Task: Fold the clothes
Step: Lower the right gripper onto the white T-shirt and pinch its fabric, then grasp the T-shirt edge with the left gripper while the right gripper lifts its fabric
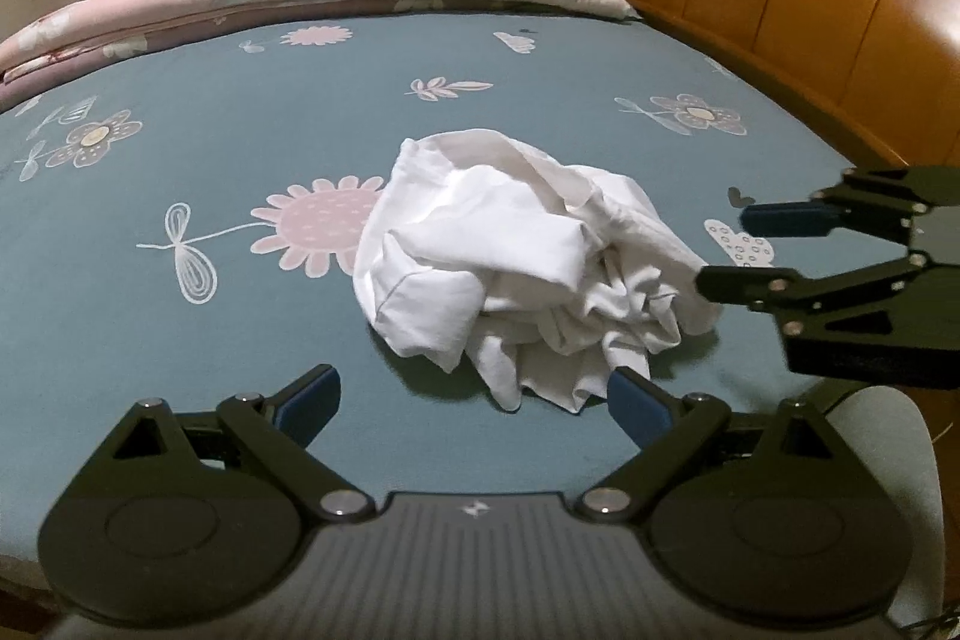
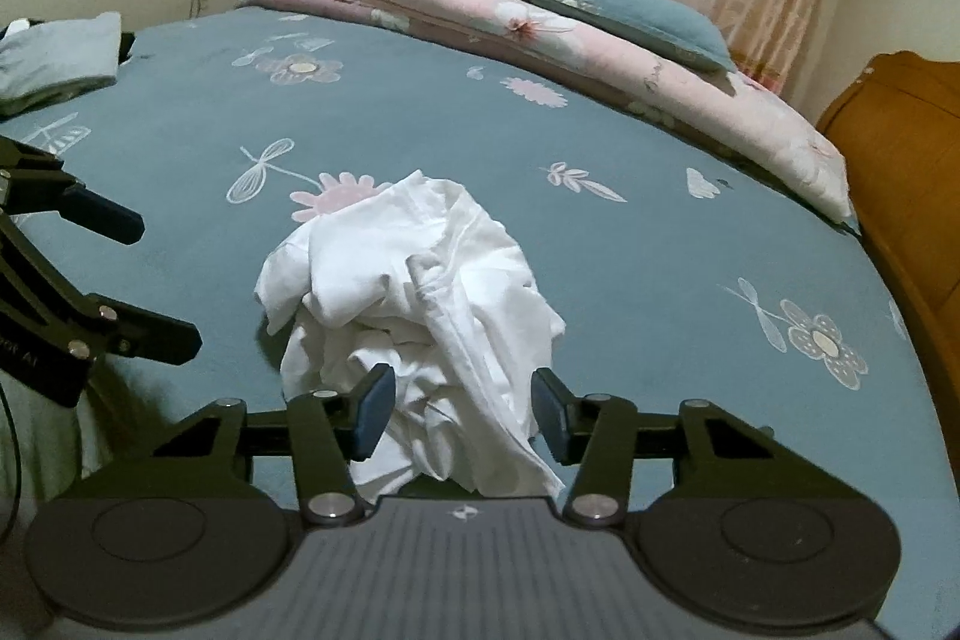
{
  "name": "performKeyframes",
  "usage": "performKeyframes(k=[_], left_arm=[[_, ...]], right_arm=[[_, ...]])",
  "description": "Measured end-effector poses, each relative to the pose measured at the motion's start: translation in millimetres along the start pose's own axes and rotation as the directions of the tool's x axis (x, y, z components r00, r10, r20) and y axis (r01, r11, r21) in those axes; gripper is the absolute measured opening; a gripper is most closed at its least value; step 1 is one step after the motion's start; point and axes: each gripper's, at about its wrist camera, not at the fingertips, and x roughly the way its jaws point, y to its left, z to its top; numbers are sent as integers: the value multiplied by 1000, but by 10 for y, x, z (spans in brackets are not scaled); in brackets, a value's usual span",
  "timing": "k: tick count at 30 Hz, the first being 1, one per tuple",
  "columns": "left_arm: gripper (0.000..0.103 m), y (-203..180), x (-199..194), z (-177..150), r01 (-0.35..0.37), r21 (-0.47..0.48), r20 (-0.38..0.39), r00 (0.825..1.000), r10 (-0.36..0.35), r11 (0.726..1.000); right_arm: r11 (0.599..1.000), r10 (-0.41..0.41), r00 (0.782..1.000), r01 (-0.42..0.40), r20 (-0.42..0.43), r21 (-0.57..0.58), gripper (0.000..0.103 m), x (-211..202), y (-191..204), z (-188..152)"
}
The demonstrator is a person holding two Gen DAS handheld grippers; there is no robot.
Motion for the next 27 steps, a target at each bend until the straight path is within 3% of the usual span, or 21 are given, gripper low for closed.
performKeyframes(k=[5,9,13,16,22,27], left_arm=[[95,53,92,50,13,-8,2,1000,-13,1000],[95,95,166,90,23,-14,4,1000,-23,1000],[95,146,229,129,37,-20,9,999,-37,999],[95,204,254,156,54,-24,17,998,-53,998],[95,357,286,234,86,-30,45,995,-84,996],[94,629,450,410,71,-78,83,994,-64,994]], right_arm=[[999,1,1000,-2,-16,-34,50,205,43,80],[998,7,999,-10,-53,-54,29,394,28,118],[996,11,996,-18,-86,-85,28,569,10,103],[995,27,997,-35,-78,-98,15,567,9,115],[996,83,996,-84,-39,-10,11,366,-229,168],[995,87,995,-85,-37,58,12,391,-451,166]])
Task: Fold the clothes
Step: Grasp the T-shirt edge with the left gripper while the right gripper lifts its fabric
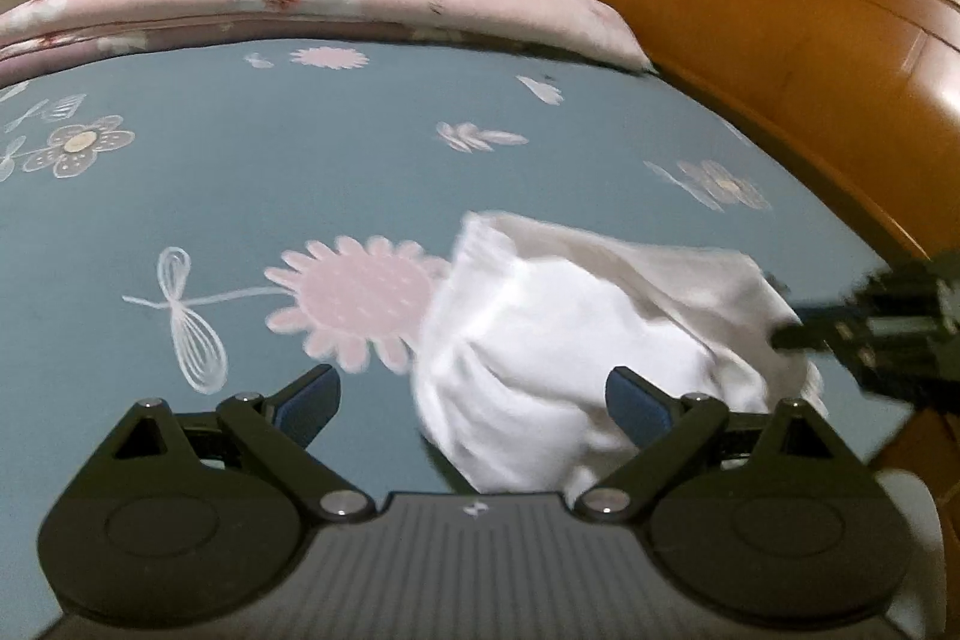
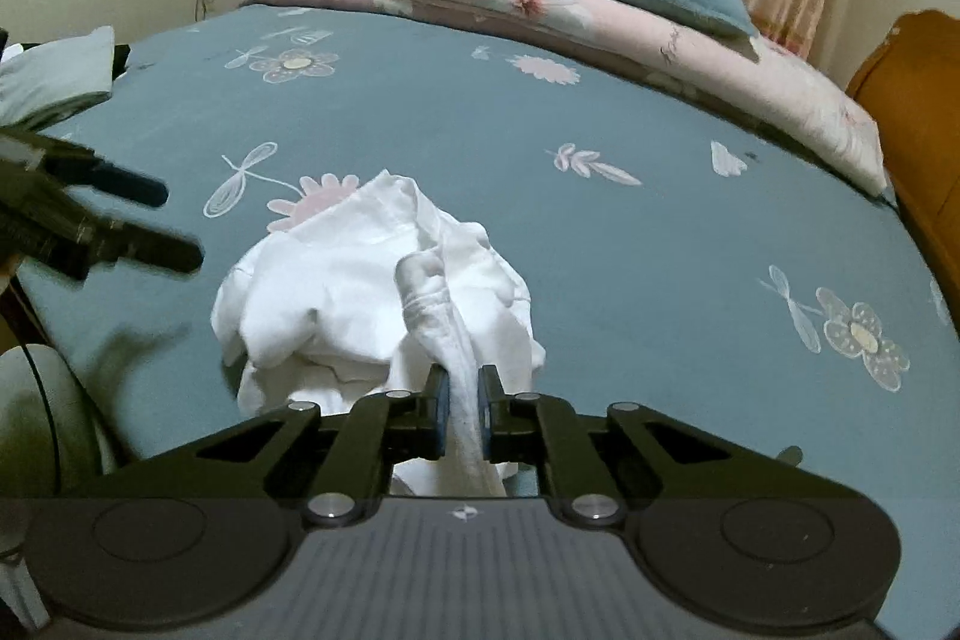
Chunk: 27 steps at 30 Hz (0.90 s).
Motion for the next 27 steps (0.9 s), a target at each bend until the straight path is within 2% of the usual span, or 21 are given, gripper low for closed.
performKeyframes(k=[3,5,6,9,11,12,13,14,15,19,23,25,27], left_arm=[[94,162,232,105,5,-44,-24,1000,-6,999],[94,207,348,128,23,-51,-36,999,-25,998],[94,230,406,139,32,-55,-41,999,-34,998],[89,280,567,175,61,-61,-53,997,-64,996],[82,290,659,200,81,-59,-54,995,-84,995],[74,296,704,213,92,-58,-55,994,-95,994],[61,301,750,226,102,-58,-55,993,-105,993],[55,307,796,239,112,-57,-56,992,-115,992],[52,312,842,252,122,-56,-56,990,-126,991],[52,328,1031,277,165,-54,-90,981,-169,985],[49,356,1029,270,197,-54,-100,974,-201,979],[34,369,1028,267,213,-53,-105,970,-217,976],[24,383,1027,263,229,-53,-109,966,-233,972]], right_arm=[[1000,1,1000,-1,-15,6,21,113,3,-17],[1000,-5,999,5,-32,-2,21,205,24,-28],[1000,-14,999,13,-37,-11,21,238,34,-38],[999,-47,999,46,-22,-22,11,199,-33,-20],[998,-67,998,67,-14,-20,9,160,-107,2],[997,-76,997,76,-10,-14,9,131,-167,13],[996,-88,996,88,-7,-9,9,104,-228,20],[995,-96,995,96,-9,-3,9,86,-285,19],[995,-104,995,104,-12,3,9,68,-342,17],[992,-130,991,130,-36,8,9,97,-501,-29],[989,-137,988,140,-70,42,9,179,-658,-103],[991,-114,991,119,-76,65,9,218,-709,-137],[993,-68,996,73,-59,92,11,237,-742,-157]])
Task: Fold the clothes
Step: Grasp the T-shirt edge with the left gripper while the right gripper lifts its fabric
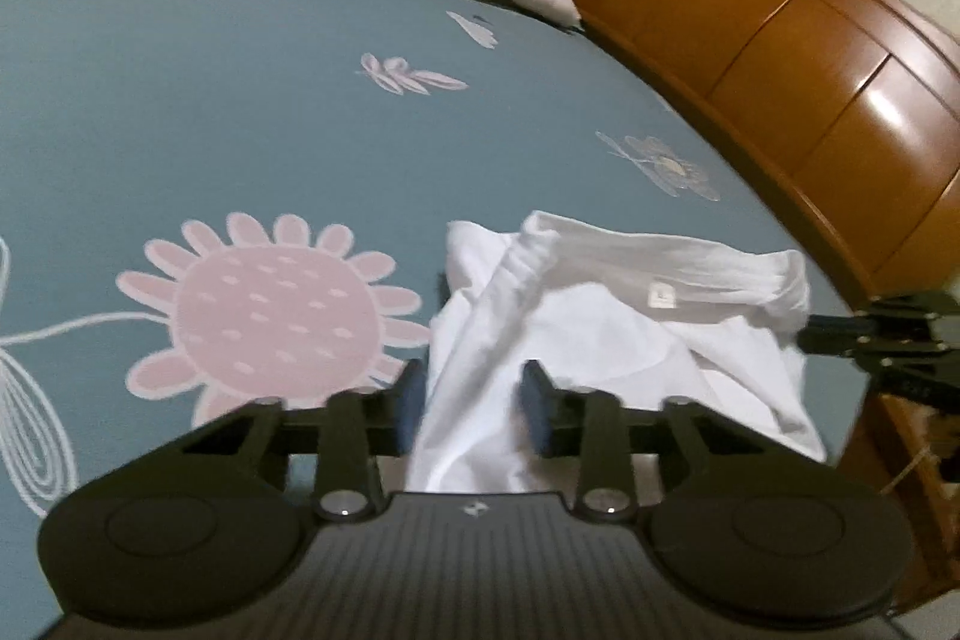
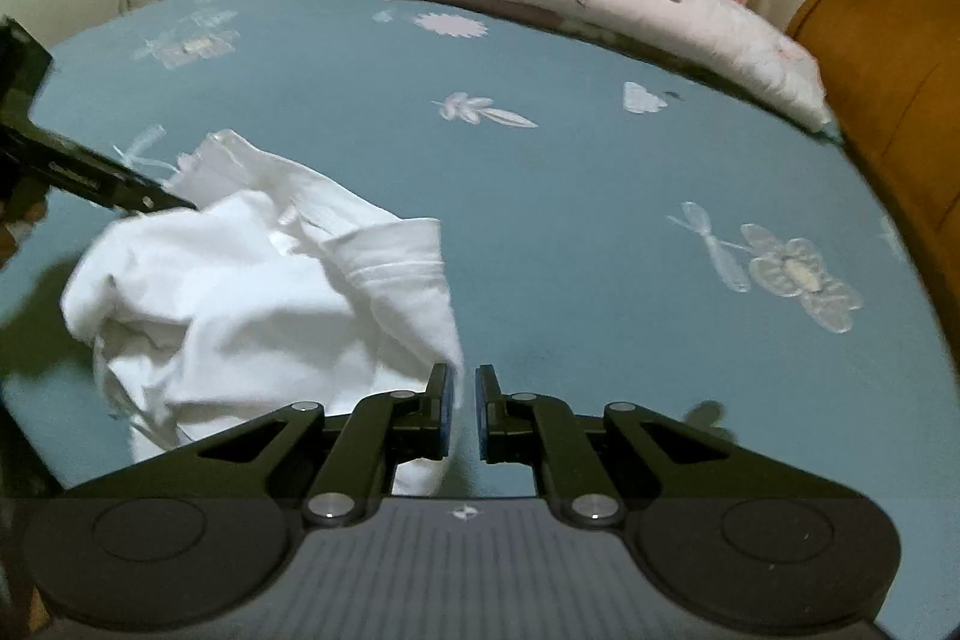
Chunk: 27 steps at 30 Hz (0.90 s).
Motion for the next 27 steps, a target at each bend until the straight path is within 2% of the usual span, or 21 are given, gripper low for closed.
performKeyframes(k=[1,2,4,7,11,12,15,18,23,27], left_arm=[[14,7,-2,-2,8,1,-3,1000,-8,1000],[12,13,-4,-3,16,2,-6,1000,-16,1000],[9,26,-7,-6,32,4,-11,999,-32,999],[8,46,-13,-11,57,6,-20,998,-56,998],[8,57,-27,-19,79,19,-29,997,-78,997],[8,56,-30,-27,74,32,-30,997,-73,997],[9,40,6,-32,52,59,-41,998,-50,997],[7,0,48,-31,45,74,-58,997,-41,996],[1,-157,-239,21,-43,140,15,999,41,989],[1,-253,-548,104,-121,166,87,990,108,979]], right_arm=[[999,31,1000,-31,6,10,17,16,-14,-5],[998,63,998,-63,12,20,20,33,-27,-10],[996,88,996,-89,30,17,36,67,-49,-20],[992,121,992,-122,40,31,52,166,-114,-27],[977,202,979,-202,12,63,54,339,-240,-38],[972,226,974,-225,5,70,51,358,-247,-42],[964,263,965,-262,-6,44,21,338,-155,-12],[969,249,969,-249,-9,7,10,265,-50,23],[988,150,988,-148,22,-51,6,71,67,142],[993,62,997,-56,55,-108,6,-59,109,306]])
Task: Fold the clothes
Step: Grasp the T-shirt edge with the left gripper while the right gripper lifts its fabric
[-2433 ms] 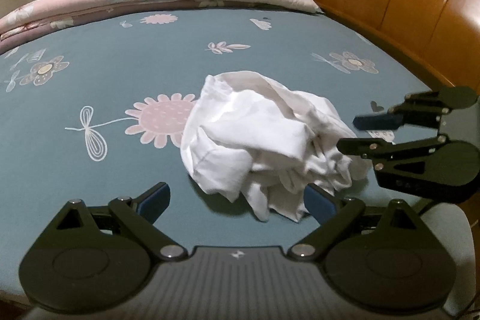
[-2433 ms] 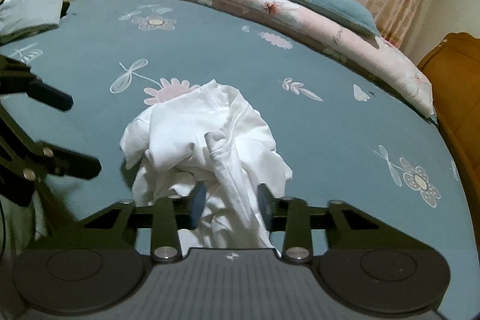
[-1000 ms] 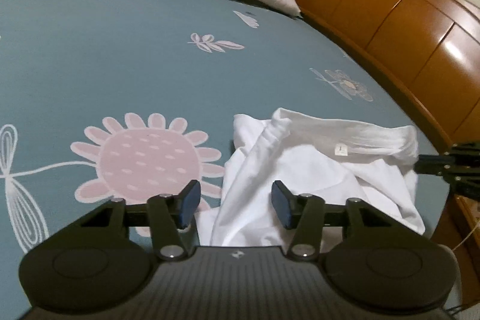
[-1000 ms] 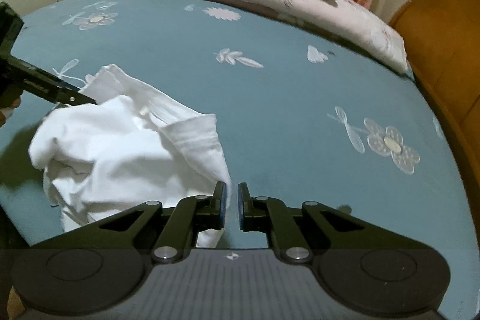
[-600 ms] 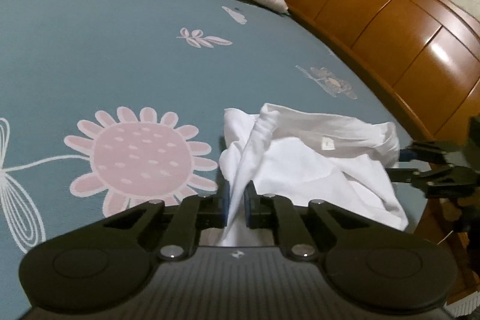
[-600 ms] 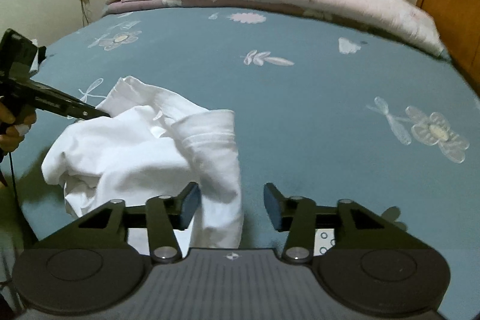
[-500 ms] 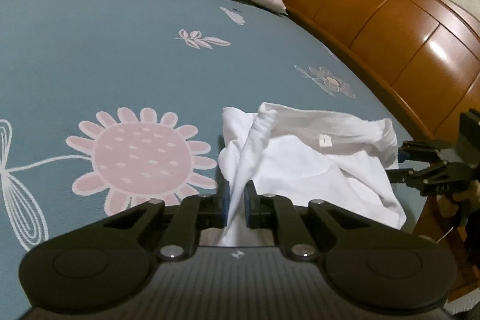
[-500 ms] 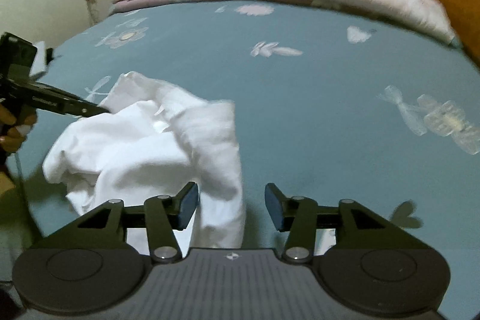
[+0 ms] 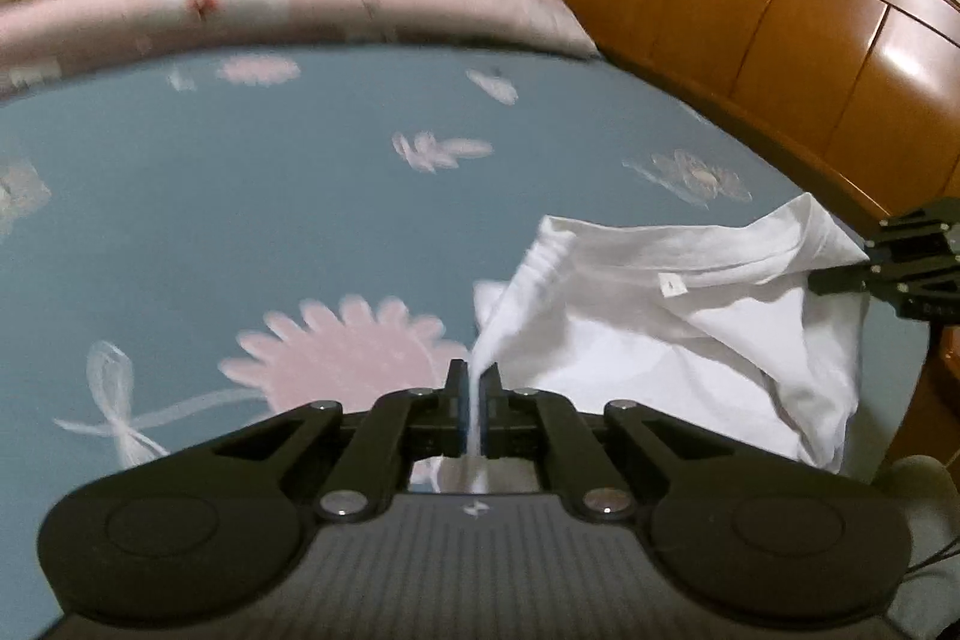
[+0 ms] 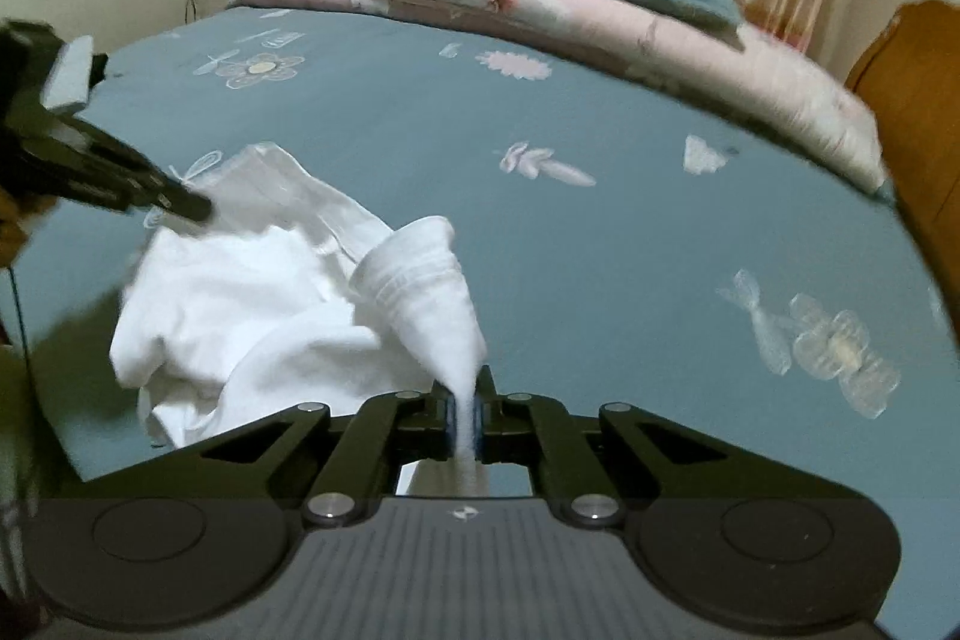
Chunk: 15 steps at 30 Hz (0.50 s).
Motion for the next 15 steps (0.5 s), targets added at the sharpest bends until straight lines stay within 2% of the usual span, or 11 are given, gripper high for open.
performKeyframes(k=[5,8,11,15], left_arm=[[1,-23,-326,159,-86,32,59,995,84,996],[1,12,-352,302,-127,46,67,990,124,991],[1,22,-197,498,-165,68,66,985,160,984],[1,101,214,791,-212,101,26,977,210,972]], right_arm=[[981,-133,991,135,24,-137,6,23,95,258],[963,-187,981,192,40,-192,6,127,60,433],[951,-218,975,224,52,-212,6,299,-27,639],[941,-249,968,248,27,-231,6,651,-159,854]])
